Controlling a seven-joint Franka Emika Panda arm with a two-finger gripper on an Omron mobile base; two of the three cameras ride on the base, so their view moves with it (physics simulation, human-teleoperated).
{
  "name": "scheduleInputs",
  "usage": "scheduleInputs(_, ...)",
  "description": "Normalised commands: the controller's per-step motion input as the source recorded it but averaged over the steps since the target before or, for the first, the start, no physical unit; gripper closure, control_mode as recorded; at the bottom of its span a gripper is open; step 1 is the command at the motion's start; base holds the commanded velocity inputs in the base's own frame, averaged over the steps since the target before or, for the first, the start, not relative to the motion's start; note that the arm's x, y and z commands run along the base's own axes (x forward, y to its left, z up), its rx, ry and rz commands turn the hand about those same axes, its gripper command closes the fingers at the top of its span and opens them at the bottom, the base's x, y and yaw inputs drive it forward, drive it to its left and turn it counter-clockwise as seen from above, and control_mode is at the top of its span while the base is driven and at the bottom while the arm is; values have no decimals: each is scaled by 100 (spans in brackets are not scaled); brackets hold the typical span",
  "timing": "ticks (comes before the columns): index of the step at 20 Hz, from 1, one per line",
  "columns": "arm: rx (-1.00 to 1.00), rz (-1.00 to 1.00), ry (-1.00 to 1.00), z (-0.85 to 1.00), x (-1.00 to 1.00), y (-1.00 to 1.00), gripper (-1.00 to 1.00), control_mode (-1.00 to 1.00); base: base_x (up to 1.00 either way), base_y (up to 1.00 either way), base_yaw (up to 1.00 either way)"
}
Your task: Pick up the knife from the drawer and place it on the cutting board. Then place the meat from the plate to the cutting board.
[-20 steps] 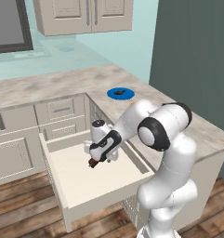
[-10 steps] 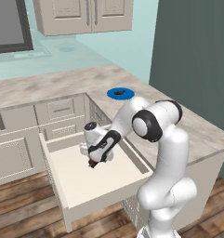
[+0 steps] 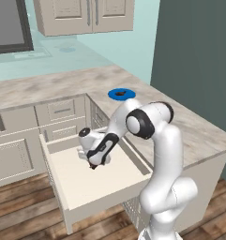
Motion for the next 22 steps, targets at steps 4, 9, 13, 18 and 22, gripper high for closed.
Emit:
scheduleInputs(4, -2, 0, 0, -20, 22, 0, -100, -100, 0, 0, 0)
scheduleInputs(9, 0, 0, -1, -16, 20, 0, -100, -100, 0, 0, 0)
scheduleInputs(13, 0, 0, -4, -13, 15, 0, -100, -100, 0, 0, 0)
scheduleInputs(18, 0, 0, -7, -11, 10, 0, -100, -100, 0, 0, 0)
scheduleInputs(22, 0, 0, -5, -19, 11, 0, -100, -100, 0, 0, 0)
